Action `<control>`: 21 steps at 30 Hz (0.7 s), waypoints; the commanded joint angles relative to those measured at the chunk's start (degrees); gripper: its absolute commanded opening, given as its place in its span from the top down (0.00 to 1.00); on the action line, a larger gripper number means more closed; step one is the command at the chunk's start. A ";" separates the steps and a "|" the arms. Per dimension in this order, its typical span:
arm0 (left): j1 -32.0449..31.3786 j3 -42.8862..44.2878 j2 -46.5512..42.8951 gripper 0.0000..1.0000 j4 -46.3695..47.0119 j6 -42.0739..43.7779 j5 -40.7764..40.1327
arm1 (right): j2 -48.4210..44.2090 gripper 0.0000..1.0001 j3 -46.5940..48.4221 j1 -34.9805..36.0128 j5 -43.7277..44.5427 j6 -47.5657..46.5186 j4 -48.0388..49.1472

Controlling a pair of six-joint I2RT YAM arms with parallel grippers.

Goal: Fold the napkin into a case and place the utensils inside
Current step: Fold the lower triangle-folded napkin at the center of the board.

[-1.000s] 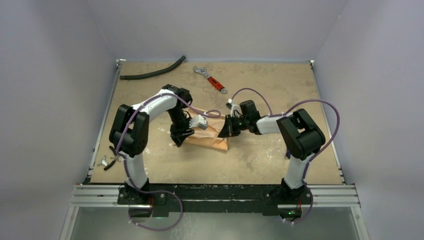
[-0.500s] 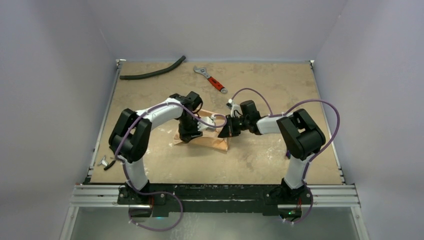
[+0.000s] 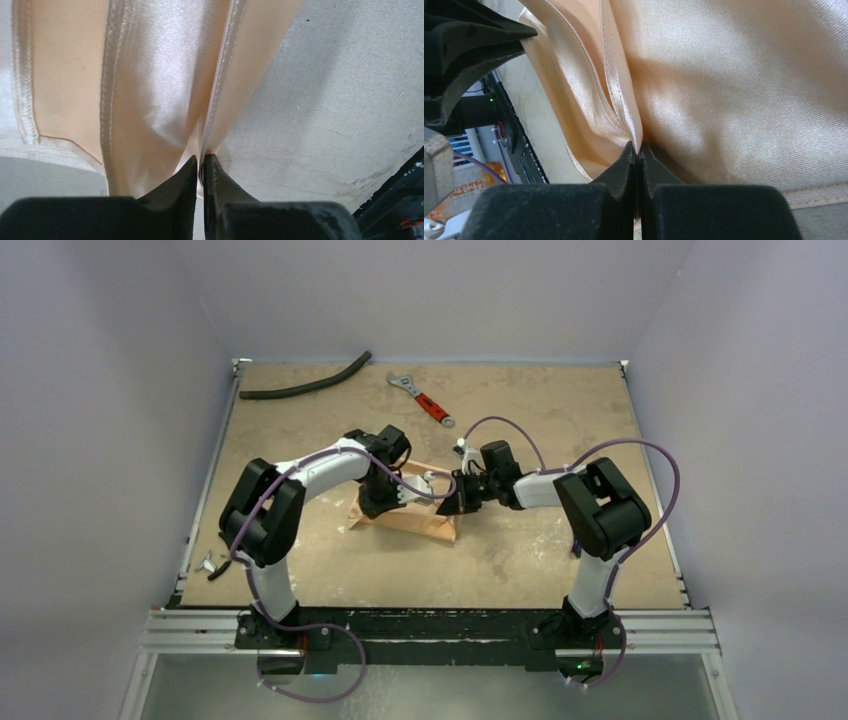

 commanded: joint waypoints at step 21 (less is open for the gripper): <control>-0.88 15.54 5.70 1.00 -1.79 -0.05 -1.68 | 0.16 1.00 -1.52 -0.27 1.96 -2.66 -4.31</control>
